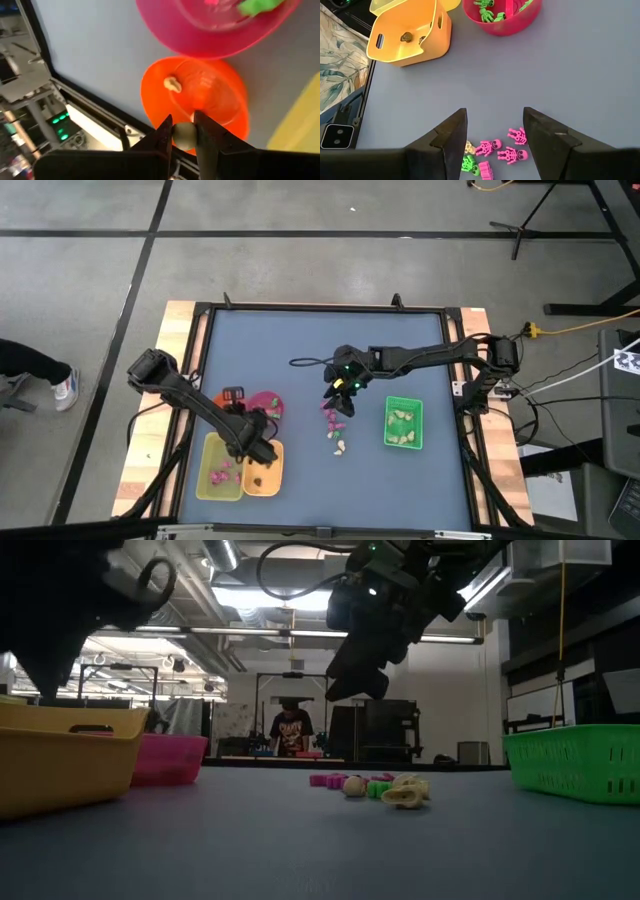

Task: Sort Halloween decoration
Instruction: Put the white skull toy into the orange bowl, then put the pink skeleton toy into the light yellow bin

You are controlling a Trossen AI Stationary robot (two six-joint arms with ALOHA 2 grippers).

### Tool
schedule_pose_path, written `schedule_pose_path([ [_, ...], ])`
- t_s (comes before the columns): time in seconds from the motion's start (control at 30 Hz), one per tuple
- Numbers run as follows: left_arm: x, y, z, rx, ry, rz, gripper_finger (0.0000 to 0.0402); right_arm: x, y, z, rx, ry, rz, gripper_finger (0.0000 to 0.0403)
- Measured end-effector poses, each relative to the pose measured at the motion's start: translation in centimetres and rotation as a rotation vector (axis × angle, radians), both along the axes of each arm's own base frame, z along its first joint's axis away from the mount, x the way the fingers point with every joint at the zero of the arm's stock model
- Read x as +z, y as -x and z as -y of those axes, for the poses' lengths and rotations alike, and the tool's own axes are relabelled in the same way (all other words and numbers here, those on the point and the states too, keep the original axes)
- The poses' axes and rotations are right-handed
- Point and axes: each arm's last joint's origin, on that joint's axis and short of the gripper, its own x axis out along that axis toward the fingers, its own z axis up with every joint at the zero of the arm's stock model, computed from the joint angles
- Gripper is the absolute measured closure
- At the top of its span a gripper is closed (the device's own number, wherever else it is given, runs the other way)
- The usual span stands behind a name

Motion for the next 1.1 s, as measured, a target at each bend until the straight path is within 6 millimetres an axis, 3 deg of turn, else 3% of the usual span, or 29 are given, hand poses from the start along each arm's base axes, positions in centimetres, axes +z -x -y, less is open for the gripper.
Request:
schedule_pose_path([
  [0.2,-1.1,0.8,-0.5,0.002,-0.030,-0.047,0.0356,0.0,0.0,0.0,-0.001,0.001,0.000,0.0210],
  [0.73,-1.7,0.5,-0.3,0.049,-0.019,0.029,0.0245,-0.2,-0.1,0.1,0.100,0.170,0.065,0.0210],
  [0.87,-1.8,0.3,-0.2,0.049,-0.004,0.056,0.0238,-1.1,-0.4,0.3,0.090,0.259,0.052,0.0210],
  [1.1,-1.9,0.1,-0.1,0.050,0.007,0.077,0.0238,-4.5,-1.2,0.2,0.100,0.262,-0.032,0.0210],
])
